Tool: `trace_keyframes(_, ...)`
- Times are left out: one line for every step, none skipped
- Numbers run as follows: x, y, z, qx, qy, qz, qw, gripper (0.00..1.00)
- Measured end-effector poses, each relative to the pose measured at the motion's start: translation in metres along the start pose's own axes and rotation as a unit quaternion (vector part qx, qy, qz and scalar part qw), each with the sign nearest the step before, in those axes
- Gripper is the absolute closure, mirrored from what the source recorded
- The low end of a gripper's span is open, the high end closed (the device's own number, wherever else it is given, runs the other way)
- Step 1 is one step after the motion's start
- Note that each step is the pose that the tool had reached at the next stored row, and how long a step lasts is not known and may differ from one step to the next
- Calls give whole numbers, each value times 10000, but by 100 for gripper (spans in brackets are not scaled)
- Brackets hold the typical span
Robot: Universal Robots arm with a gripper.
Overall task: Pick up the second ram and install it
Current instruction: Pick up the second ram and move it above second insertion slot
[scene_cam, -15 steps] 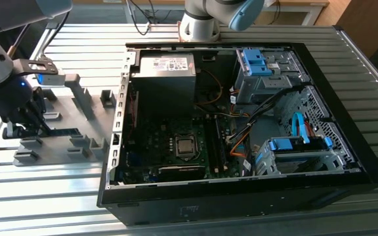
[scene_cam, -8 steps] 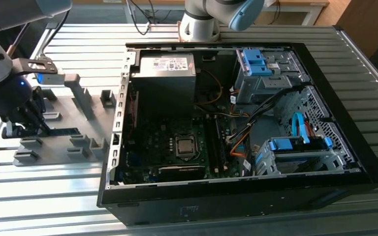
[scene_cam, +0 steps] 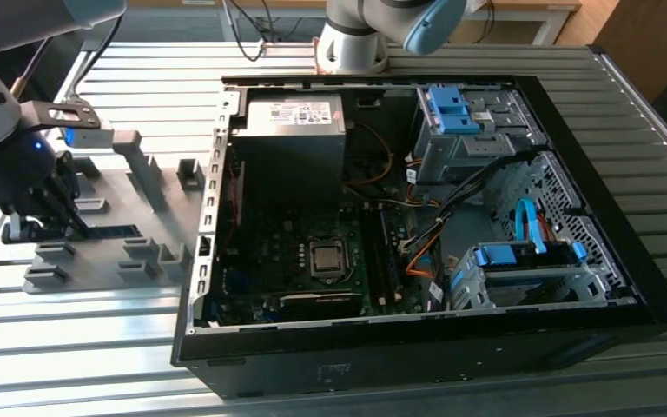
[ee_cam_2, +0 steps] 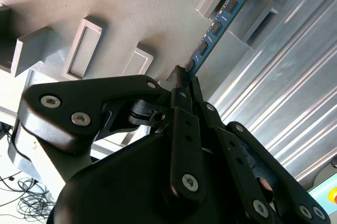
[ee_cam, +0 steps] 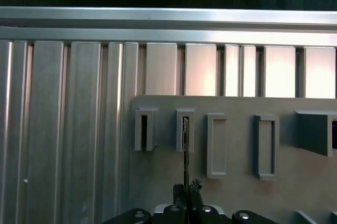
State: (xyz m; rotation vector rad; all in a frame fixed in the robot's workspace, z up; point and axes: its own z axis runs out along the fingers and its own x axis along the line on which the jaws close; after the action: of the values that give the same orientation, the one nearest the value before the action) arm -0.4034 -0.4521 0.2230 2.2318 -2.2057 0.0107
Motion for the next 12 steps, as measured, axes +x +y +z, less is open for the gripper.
trace_keyframes(0,0,-3,0,0,0,10000,86)
trace_keyframes(0,0,-6,0,0,0,10000,86)
trace_keyframes(0,0,-10,0,0,0,10000,86)
trace_keyframes(0,0,-13,0,0,0,10000,86)
trace_keyframes(0,0,-18,-1,0,0,10000,86)
trace_keyframes(0,0,-23,-1,0,0,10000,86)
trace_keyframes(0,0,-27,0,0,0,10000,86)
trace_keyframes(0,0,-31,0,0,0,10000,86)
trace_keyframes(0,0,-35,0,0,0,10000,86)
trace_keyframes(0,0,-39,0,0,0,10000,86)
trace_keyframes(0,0,-43,0,0,0,10000,86)
trace_keyframes(0,0,-46,0,0,0,10000,86)
